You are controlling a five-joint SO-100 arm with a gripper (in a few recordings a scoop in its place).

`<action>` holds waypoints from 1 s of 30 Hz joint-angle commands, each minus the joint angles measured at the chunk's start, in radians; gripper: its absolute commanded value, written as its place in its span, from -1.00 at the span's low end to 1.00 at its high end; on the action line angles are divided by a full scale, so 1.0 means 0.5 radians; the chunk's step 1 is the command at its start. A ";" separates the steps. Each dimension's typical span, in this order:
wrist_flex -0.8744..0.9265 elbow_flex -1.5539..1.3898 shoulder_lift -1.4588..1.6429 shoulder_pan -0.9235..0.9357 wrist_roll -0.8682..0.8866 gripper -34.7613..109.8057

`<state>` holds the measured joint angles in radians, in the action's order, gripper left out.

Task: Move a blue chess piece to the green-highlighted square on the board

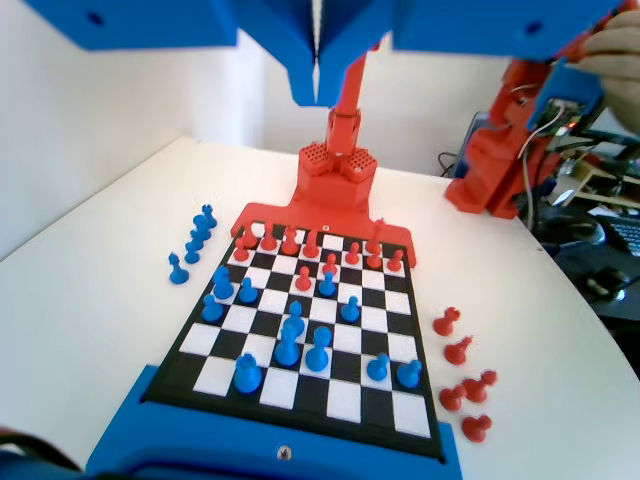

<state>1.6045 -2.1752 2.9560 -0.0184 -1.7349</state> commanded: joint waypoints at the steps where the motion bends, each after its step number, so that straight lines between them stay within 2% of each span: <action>1: -0.034 -0.009 0.071 -0.009 0.003 -0.51; 30: -0.058 -0.012 0.190 0.067 0.012 -0.51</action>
<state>1.5892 -2.1890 3.0311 0.0015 -1.7349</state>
